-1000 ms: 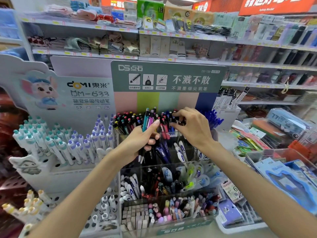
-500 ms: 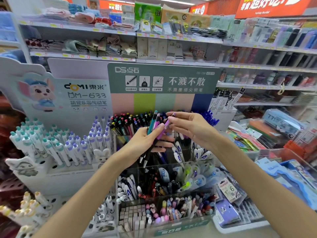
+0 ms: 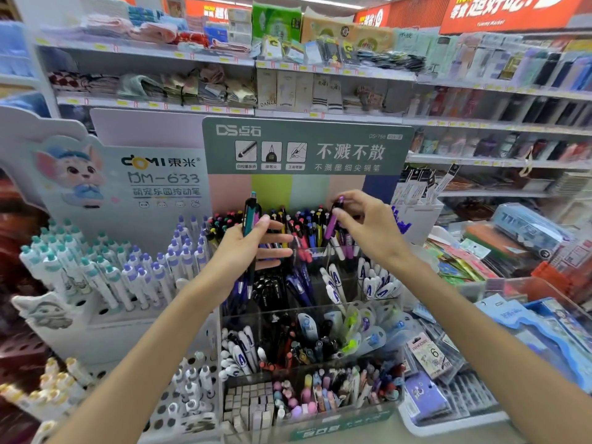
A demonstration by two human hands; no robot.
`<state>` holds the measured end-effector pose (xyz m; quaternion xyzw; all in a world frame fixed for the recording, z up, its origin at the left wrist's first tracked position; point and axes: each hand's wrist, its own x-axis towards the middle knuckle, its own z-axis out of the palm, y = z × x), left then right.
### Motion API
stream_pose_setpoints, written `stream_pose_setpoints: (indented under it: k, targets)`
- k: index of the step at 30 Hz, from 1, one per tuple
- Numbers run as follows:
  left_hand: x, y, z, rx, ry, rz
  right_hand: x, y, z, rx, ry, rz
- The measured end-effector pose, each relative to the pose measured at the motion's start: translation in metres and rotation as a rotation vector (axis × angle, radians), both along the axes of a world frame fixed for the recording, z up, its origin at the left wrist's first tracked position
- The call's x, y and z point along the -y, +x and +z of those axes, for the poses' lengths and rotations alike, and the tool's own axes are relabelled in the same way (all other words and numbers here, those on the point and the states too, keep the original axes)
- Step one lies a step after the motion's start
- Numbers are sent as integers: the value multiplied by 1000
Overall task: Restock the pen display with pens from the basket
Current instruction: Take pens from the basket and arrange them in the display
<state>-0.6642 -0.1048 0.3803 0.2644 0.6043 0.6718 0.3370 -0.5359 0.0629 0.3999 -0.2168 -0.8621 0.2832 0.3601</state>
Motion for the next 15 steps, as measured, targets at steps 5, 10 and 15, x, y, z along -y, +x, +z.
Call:
stream_pose_setpoints:
  k: [5,10,15]
  targets:
    - [1,-1,-5,20,-32,-13,-18,1,17,159,145,-44]
    - [-2,-2,-7,-9,-93,1,-24,-14,41,543,306,13]
    - [-9,1,-10,-41,-122,-41,-17,-34,37,701,456,11]
